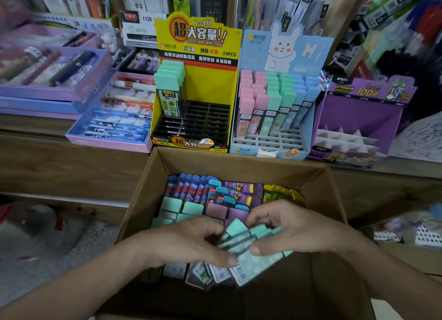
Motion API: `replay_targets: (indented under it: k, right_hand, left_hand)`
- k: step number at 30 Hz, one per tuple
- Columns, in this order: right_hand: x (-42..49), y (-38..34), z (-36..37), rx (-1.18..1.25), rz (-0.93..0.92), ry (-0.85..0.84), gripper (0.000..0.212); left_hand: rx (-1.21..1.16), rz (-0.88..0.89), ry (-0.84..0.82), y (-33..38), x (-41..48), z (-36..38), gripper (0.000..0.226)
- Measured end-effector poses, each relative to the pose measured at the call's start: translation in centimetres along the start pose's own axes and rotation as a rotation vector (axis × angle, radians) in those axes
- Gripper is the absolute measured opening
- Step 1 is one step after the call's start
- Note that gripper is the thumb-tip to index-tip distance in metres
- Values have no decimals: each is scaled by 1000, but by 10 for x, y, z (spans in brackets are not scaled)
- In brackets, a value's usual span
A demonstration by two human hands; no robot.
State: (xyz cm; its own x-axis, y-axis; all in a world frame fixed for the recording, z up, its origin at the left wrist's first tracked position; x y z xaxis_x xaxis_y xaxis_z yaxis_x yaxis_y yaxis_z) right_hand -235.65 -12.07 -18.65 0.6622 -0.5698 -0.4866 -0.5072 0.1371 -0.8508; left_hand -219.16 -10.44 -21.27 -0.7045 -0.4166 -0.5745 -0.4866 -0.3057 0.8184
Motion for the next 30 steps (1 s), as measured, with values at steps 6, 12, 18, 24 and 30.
replay_targets:
  k: [6,12,18,24,30]
  right_hand:
    - [3,-32,-24,134,-132,95,33]
    - [10,-62,-37,130,-188,278,37]
    - [18,-78,-44,189,-224,566,39]
    - [34,-96,-47,382,-366,548,10]
    - [43,-131,-64,291,-483,653,17]
  left_hand:
    - [-620,21,-20,9,-12,-2,41]
    - [-680,193,-17,29,-26,-9,43]
    - [-776,332,245,33,-43,-36,47]
    - [-770,378,595,21,-65,-62,41]
    - [-876,507,920,8,-86,-84,44]
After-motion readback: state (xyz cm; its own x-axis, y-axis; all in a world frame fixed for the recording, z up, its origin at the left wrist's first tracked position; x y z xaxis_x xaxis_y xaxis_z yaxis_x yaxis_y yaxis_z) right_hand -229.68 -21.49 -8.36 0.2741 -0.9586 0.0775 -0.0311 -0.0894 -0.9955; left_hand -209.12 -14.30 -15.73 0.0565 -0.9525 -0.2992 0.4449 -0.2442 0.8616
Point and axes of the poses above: each hand's wrist, its own x-axis towards the middle knuckle, its own z-axis out of the palm, y = z × x, the point moved 7 cm from there along x, towards the middle knuckle, and after that the axes turned 5 degrees about -y, right-handed, at the moved point
